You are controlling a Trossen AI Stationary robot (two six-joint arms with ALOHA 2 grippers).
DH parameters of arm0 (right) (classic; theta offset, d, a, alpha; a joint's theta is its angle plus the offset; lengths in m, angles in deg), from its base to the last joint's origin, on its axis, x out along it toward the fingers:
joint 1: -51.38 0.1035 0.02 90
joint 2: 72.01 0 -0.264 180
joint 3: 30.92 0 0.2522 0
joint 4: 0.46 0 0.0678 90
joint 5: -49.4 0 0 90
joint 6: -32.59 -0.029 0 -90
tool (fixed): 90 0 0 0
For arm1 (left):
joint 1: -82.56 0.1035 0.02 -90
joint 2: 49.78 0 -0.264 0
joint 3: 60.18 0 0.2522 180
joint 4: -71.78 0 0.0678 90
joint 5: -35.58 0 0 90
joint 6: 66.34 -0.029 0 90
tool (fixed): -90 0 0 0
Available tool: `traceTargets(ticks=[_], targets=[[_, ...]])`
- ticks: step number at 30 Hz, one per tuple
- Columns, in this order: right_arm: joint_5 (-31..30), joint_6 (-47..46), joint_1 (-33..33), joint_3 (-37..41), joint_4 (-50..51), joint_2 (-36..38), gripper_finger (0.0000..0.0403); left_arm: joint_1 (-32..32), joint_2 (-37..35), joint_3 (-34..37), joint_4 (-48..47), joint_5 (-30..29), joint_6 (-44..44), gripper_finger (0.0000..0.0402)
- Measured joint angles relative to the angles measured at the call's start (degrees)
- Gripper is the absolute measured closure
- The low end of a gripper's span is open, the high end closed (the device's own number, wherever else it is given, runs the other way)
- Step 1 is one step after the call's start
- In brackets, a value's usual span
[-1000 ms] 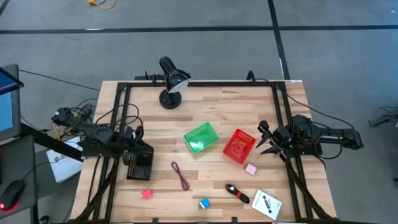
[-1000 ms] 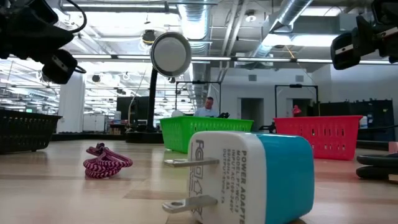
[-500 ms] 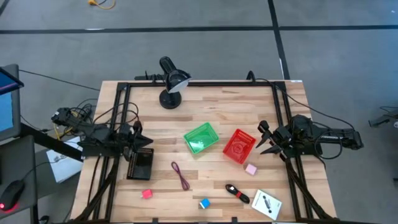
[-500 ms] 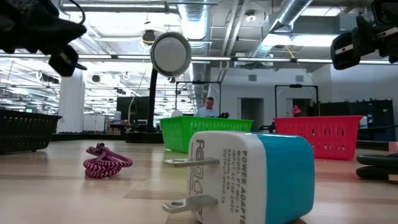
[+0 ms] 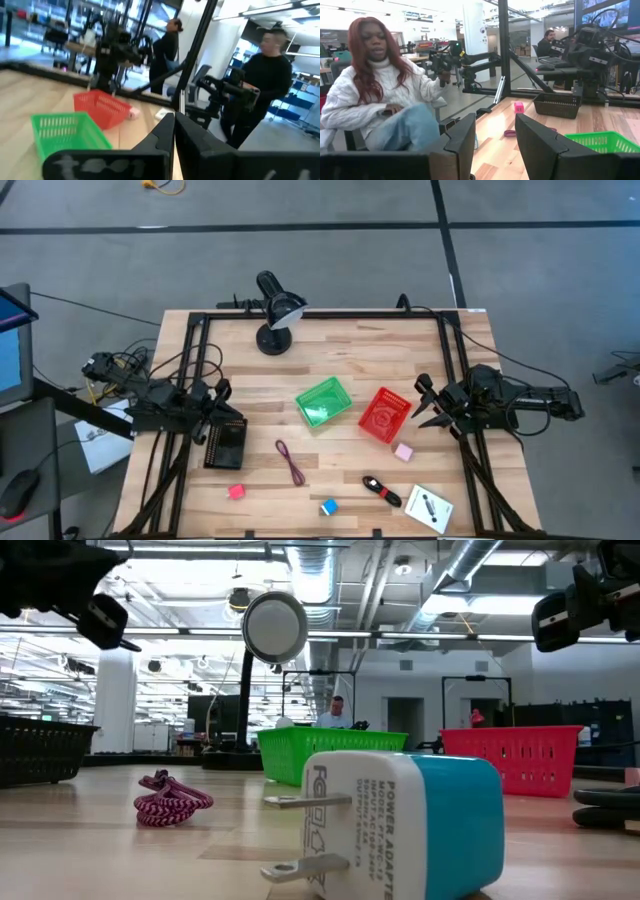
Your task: Pick and place items into bin
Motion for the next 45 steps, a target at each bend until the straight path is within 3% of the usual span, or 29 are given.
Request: traceTargets(ticks=[5,12,17,22,27,31,35,45], targets=[[0.00,0.00,0.00,0.00,0.00,-0.02,0.0269,0.00,-0.04,-0.06,1.87,-2.07,-7.42,0.0368],[0.00,0.00,0.02,0.00,0.00,-0.01,0.0270,0.02,-0.02,-1.32,-0.17,-4.43,-16.71,0.0278],[0.01,0.00,0.01,-0.02,-0.01,-0.02,0.0268,0.00,0.48,-11.31,-12.70,-6.07,-21.74,0.0238],[0.00,0.00,0.02,0.00,0.00,-0.01,0.0270,0.02,4.44,-25.20,-29.71,-9.40,-23.97,0.0241],[0.00,0.00,0.02,-0.02,0.00,-0.02,0.0269,0.02,11.35,-35.44,-44.12,-9.34,-23.72,0.0253],[0.00,0.00,0.02,-0.02,-0.02,-0.02,0.0269,0.02,18.07,-37.92,-53.31,-5.65,-19.99,0.0255],[0.00,0.00,0.00,-0.02,0.00,0.00,0.0270,-0.02,25.65,-37.42,-51.97,2.06,-20.25,0.0255],[0.00,1.38,-0.35,-0.02,-2.56,0.01,0.0270,0.00,49.36,-37.39,-40.39,7.40,-30.46,0.0224]])
